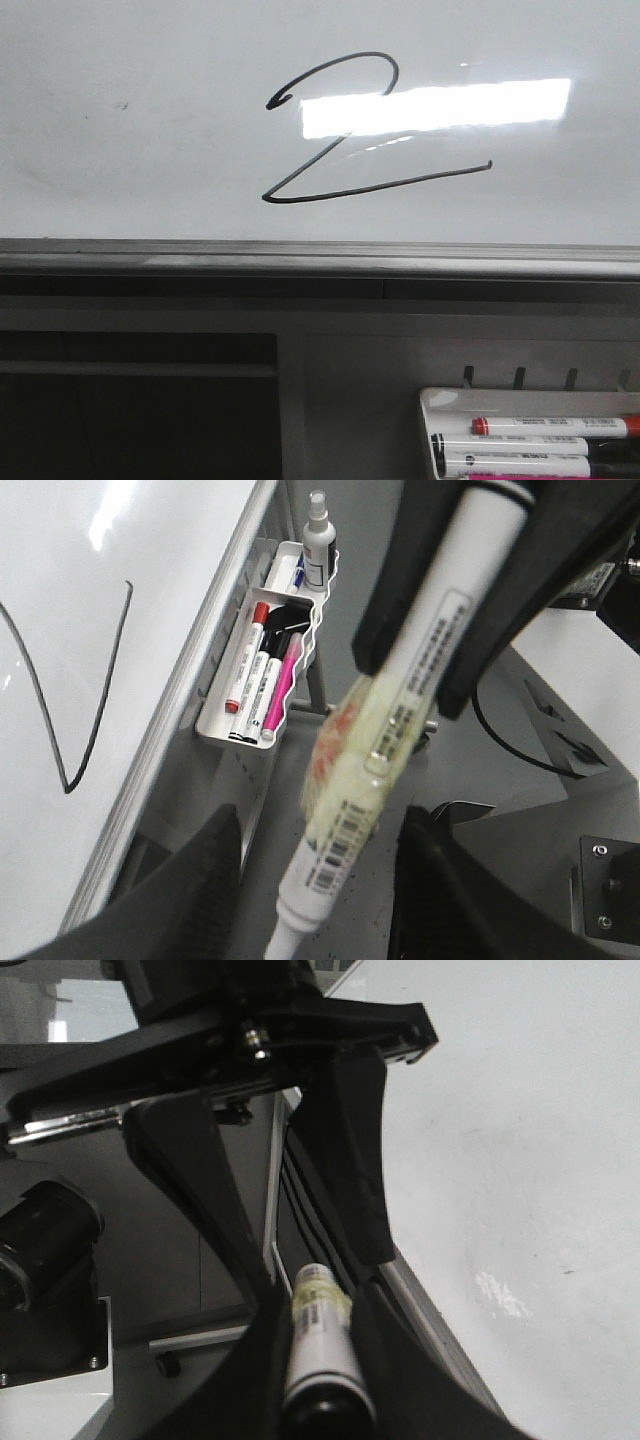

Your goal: Write number 2 on whiteboard

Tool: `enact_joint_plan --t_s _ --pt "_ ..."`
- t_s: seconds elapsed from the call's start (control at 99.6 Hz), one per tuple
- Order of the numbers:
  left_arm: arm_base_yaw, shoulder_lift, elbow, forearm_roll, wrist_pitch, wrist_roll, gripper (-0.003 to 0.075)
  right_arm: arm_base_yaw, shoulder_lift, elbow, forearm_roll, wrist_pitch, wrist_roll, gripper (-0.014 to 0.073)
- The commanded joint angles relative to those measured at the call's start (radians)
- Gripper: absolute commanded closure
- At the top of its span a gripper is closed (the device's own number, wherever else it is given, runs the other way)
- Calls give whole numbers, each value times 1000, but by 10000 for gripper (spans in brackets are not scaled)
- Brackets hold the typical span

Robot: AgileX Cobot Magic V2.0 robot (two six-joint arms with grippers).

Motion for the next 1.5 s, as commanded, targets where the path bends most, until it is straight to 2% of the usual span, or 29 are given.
enact_joint_plan --t_s 0.0,0.241,0.412,0.633,0.793,0.843,0.894,0.964,1.034,1.084,1.124,1.195,1.265,1.335,1.406,1.466,1.486 --pt "3 0 -36 -92 -27 38 387 11 -5 -28 -22 -54 -9 672" --pt "3 26 -36 -108 17 49 399 26 -5 -28 -22 -61 -9 672" --pt "3 48 -36 -107 65 49 532 26 -5 -28 -22 -66 -9 672" --pt "3 50 -38 -107 50 56 736 26 -5 -28 -22 -68 -9 672" --pt "3 50 -38 -124 48 79 741 26 -5 -28 -22 -47 -9 661" --pt "3 50 -38 -127 37 79 741 26 -5 -28 -22 -19 -9 615" --pt "3 50 -38 -133 21 79 741 26 -5 -28 -22 20 -9 532" --pt "3 50 -38 -152 -25 65 741 26 -7 -30 -22 80 -9 351" --pt "3 50 -38 -152 -84 21 741 26 -32 -40 -22 141 -9 214" --pt "3 50 -35 -152 -113 4 741 26 -49 -47 -22 171 -9 167" --pt "3 50 -27 -152 -142 -4 741 26 -69 -57 -22 191 -9 162" --pt "3 50 1 -152 -226 -40 741 26 -117 -72 -20 241 -9 162" --pt "3 48 48 -158 -371 -108 741 26 -176 -79 -20 296 3 167" --pt "3 48 117 -158 -567 -191 741 26 -240 -79 -20 367 12 242" --pt "3 48 192 -162 -765 -253 741 26 -301 -74 -20 462 19 417" --pt "3 54 250 -192 -912 -276 741 26 -357 -58 -22 539 19 641" --pt "3 57 270 -213 -960 -276 741 26 -369 -53 -24 549 19 675"
